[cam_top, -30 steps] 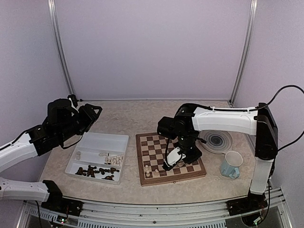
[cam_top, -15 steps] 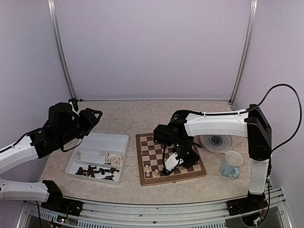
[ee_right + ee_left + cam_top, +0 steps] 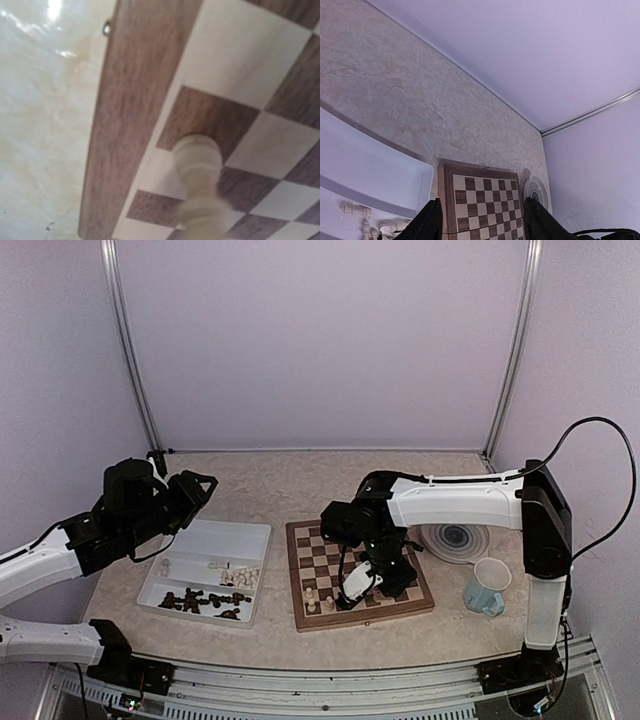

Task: Set up the chess pieces on the board
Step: Place the king on e1.

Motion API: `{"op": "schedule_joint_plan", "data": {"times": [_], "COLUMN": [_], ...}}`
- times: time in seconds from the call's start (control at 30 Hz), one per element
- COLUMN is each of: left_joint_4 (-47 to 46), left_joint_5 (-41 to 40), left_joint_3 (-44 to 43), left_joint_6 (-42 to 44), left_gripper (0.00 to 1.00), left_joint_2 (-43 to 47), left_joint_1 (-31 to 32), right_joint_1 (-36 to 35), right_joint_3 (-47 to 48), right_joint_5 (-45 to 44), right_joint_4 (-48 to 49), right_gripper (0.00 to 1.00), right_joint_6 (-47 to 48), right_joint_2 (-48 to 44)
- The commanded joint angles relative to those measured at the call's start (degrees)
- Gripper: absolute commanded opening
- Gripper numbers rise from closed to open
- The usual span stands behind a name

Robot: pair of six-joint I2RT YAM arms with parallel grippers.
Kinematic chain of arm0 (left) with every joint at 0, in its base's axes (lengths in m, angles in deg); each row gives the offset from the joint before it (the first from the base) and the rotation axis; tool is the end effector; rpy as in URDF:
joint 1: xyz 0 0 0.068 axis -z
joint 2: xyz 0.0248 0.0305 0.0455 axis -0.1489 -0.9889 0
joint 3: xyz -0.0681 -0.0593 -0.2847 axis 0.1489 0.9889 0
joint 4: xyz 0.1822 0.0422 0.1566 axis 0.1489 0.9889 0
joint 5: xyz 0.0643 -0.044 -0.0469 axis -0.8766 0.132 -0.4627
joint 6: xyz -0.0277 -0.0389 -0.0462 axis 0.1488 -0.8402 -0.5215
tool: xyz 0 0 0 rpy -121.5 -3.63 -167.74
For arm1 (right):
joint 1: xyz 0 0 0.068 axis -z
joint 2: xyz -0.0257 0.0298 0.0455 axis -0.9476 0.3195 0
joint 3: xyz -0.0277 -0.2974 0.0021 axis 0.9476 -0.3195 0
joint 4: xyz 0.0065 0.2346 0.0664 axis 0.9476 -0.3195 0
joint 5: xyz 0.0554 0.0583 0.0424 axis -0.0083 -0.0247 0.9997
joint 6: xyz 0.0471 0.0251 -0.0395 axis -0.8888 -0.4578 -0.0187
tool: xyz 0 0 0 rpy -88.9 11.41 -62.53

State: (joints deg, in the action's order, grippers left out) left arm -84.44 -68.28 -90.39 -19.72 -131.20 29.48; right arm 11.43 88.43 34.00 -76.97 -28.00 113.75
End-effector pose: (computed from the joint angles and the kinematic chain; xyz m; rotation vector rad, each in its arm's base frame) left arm 0.1629 -0.1109 0.3096 -0.4987 1.9257 -0.8762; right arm 0.1816 0.2954 0.2192 2.4564 -1.6406 0.2808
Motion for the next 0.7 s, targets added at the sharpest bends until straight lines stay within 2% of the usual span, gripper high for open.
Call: {"op": "schedule_joint_plan", "data": {"times": [0.0, 0.3, 0.67], "left_joint_4": [-2.0, -2.7, -3.2], "left_joint_5": [1.1, 1.9, 2.4], "left_joint_3": [0.8, 0.9, 1.5], "left_joint_6": [-0.5, -0.7, -0.9], "left_gripper": [0.56, 0.56, 0.56], "left_joint_2": [-0.3, -1.3, -1.9], "left_joint_1": [-0.4, -0.4, -0.4], "right_joint_1": [-0.8, -0.8, -0.7], "right_joint_3": [1.1, 1.7, 0.2], "right_joint_5": [2.5, 4.3, 4.3], "right_joint_4": [-0.3, 1.4, 2.4], "right_gripper": [0.3, 0.18, 0.18], "right_joint_6": [-0.2, -0.2, -0.2], "right_joint_2": [-1.1, -0.5, -0.4]}}
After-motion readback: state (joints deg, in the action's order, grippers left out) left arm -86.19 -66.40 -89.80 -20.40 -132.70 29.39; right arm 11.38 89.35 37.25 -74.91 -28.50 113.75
